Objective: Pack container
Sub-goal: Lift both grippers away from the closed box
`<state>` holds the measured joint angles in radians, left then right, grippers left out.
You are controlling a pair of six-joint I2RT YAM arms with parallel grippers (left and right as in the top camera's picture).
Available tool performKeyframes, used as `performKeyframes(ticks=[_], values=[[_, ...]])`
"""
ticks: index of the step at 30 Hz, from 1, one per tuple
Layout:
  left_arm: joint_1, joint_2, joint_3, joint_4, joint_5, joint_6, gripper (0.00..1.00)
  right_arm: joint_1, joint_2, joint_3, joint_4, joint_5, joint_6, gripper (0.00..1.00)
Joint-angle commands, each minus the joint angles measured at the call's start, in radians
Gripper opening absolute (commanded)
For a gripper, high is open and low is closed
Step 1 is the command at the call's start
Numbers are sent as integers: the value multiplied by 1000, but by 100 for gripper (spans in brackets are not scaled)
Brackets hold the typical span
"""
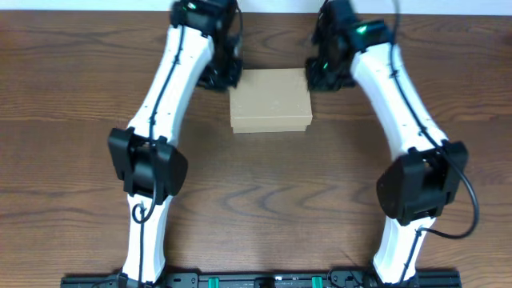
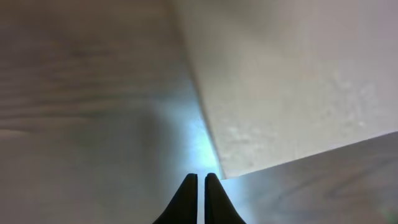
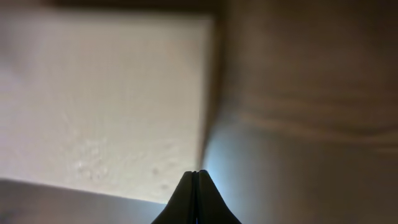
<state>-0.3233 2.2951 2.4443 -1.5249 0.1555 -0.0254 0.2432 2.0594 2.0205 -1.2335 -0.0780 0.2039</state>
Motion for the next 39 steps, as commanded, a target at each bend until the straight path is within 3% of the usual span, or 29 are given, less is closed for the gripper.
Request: performKeyframes(ticks=[1, 12, 14, 16, 17, 18, 19, 20, 21, 39], values=[[48, -78, 84, -20, -77, 3, 7, -55, -62, 129, -27, 106, -4, 1], [217, -239, 97, -59, -141, 3, 13, -201, -135, 306, -16, 112, -27, 1], [242, -259, 97, -61, -140, 3, 21, -212, -149, 307, -5, 112, -56, 2], [259, -274, 97, -62, -140, 3, 36, -217, -158, 307, 2, 112, -73, 5], [264, -277, 97, -64, -140, 3, 48, -218, -161, 307, 3, 112, -74, 12], [268, -280, 97, -65, -140, 3, 72, -217, -163, 307, 3, 112, -74, 26], [271, -280, 97, -66, -140, 3, 86, -217, -163, 307, 3, 112, -74, 42], [272, -280, 97, -68, -141, 3, 96, -217, -163, 307, 3, 112, -74, 65], [272, -280, 96, -70, -141, 3, 95, -216, -163, 307, 2, 112, -74, 99], [271, -279, 96, -72, -140, 3, 96, -216, -162, 307, 2, 112, -74, 99]])
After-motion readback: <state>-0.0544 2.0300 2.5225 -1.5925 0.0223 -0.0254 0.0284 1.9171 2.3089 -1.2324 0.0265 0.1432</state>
